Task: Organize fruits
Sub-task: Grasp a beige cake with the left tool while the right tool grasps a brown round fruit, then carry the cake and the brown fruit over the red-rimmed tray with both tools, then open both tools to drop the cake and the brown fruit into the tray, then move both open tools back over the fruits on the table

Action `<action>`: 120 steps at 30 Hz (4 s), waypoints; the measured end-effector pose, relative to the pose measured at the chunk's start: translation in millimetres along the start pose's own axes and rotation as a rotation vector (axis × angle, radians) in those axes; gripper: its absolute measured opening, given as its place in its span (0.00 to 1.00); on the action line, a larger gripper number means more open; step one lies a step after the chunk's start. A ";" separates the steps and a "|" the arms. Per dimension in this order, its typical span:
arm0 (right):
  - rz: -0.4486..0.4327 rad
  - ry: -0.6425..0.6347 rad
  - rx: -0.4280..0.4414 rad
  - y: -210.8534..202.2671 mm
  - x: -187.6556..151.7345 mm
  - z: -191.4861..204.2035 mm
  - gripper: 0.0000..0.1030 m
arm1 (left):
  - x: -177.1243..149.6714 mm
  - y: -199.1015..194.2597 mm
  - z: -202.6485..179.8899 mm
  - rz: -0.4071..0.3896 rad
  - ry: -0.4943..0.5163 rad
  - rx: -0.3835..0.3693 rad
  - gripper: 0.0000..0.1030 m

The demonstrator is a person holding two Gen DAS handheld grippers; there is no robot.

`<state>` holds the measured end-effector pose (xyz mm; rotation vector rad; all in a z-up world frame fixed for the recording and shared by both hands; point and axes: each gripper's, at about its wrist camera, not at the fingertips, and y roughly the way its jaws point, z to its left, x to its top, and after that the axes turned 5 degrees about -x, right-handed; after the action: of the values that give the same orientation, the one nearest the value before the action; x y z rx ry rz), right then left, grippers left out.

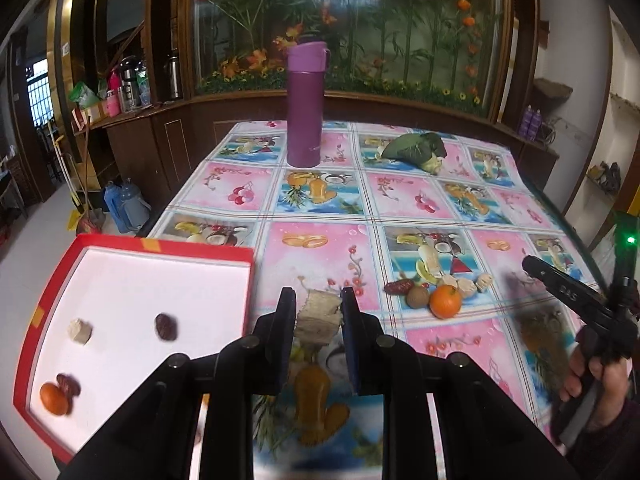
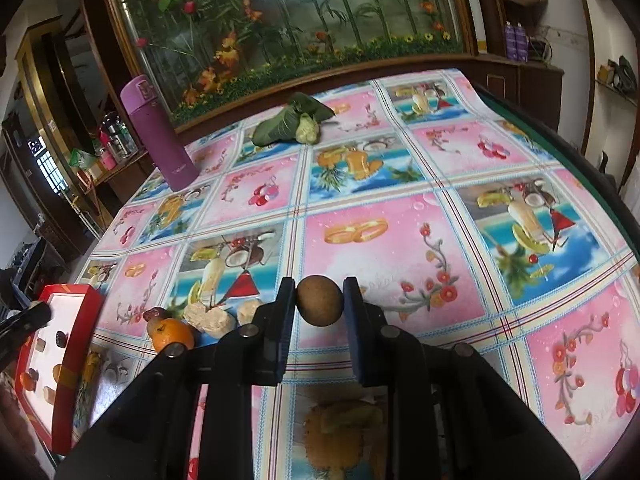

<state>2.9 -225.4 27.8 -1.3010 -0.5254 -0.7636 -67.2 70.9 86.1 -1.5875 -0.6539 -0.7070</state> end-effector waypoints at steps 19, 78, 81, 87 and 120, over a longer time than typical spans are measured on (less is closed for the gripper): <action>-0.024 -0.081 0.174 -17.8 -23.1 85.8 0.25 | -15.1 -44.2 69.0 -0.085 -0.068 0.120 0.20; 0.319 -0.609 0.552 -40.4 -161.3 342.6 0.27 | -43.1 -23.2 202.4 0.114 -0.090 0.206 0.21; 0.314 -0.597 0.583 -46.1 -156.5 330.4 0.29 | -39.9 -21.7 199.4 0.124 -0.084 0.222 0.21; 0.216 -0.477 0.632 -61.0 -126.7 283.5 0.41 | -36.9 -15.5 190.5 0.150 -0.086 0.243 0.41; 0.211 -0.199 0.251 44.7 -28.7 102.2 0.41 | -10.5 15.3 33.1 0.170 0.110 0.044 0.55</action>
<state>24.9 -116.0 -1.1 -1.1807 -0.6107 -0.3814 -60.0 101.6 65.1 -1.5320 -0.4445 -0.6443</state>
